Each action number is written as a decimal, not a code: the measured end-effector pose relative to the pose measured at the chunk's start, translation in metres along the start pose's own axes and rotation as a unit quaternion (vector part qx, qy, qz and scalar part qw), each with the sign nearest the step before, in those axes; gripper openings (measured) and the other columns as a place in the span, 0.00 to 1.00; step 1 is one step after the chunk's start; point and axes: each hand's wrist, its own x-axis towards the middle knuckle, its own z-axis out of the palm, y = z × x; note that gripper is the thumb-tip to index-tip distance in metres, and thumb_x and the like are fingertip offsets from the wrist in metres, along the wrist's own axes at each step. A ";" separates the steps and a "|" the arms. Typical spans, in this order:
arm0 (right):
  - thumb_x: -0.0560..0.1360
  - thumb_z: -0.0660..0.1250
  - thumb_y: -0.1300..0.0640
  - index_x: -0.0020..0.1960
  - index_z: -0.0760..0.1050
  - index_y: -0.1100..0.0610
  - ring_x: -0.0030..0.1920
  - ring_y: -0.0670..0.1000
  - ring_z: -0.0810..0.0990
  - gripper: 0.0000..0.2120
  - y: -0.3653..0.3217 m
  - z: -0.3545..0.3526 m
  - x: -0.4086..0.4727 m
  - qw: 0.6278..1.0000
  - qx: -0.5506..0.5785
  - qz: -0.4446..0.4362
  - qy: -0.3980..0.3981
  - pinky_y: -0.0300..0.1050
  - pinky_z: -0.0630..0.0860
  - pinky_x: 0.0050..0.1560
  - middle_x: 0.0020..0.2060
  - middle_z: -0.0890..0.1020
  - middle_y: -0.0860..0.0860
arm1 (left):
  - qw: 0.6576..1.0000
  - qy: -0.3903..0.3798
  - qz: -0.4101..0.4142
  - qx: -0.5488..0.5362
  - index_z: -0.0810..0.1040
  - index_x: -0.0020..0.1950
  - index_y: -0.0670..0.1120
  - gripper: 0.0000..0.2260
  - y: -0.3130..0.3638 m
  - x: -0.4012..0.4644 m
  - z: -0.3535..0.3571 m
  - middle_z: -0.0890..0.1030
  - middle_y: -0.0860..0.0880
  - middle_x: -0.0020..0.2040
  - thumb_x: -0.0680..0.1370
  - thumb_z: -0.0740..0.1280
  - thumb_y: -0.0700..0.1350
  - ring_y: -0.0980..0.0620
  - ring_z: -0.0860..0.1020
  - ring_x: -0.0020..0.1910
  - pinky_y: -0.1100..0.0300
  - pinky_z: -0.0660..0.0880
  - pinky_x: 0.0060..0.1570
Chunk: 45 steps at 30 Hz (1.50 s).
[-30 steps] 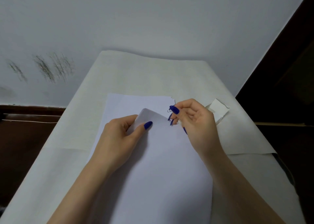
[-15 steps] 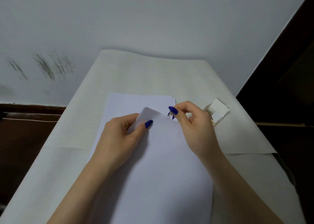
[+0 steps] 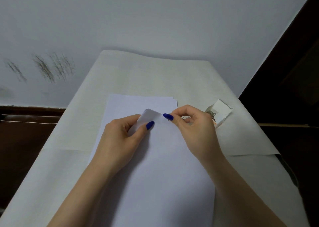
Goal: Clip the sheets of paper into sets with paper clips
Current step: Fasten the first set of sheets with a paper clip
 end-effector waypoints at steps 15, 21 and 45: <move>0.70 0.73 0.64 0.36 0.82 0.50 0.37 0.47 0.84 0.10 -0.004 0.001 -0.002 0.993 0.110 -0.012 0.050 0.38 0.80 0.44 0.32 0.85 0.44 | 1.000 0.000 0.004 -0.028 0.83 0.43 0.46 0.11 0.003 -0.001 -0.001 0.83 0.45 0.33 0.77 0.68 0.53 0.54 0.73 0.29 0.59 0.69 0.31; 0.71 0.72 0.67 0.37 0.82 0.54 0.37 0.42 0.84 0.09 -0.003 0.000 -0.001 0.991 0.125 -0.014 0.052 0.32 0.78 0.43 0.32 0.85 0.43 | 1.000 0.001 0.004 -0.029 0.83 0.43 0.46 0.11 0.004 -0.001 -0.001 0.84 0.46 0.34 0.77 0.68 0.52 0.55 0.75 0.29 0.59 0.71 0.32; 0.72 0.71 0.57 0.35 0.79 0.55 0.35 0.38 0.82 0.07 -0.006 0.000 -0.001 0.992 0.120 0.039 0.024 0.27 0.74 0.41 0.29 0.83 0.40 | 1.000 0.010 0.004 -0.023 0.83 0.41 0.49 0.09 0.003 -0.001 -0.001 0.82 0.52 0.30 0.77 0.68 0.52 0.59 0.74 0.27 0.65 0.69 0.28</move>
